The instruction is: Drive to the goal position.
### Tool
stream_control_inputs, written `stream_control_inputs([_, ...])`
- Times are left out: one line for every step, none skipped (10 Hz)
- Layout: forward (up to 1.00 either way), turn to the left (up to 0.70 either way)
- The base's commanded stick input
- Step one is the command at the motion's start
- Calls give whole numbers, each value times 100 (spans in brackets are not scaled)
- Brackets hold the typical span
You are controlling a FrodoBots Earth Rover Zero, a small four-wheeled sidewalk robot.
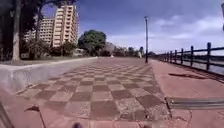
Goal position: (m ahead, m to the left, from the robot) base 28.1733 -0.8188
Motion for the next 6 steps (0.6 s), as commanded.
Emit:
stream_control_inputs([70,0])
stream_control_inputs([70,0])
stream_control_inputs([70,0])
stream_control_inputs([70,0])
stream_control_inputs([70,0])
stream_control_inputs([70,0])
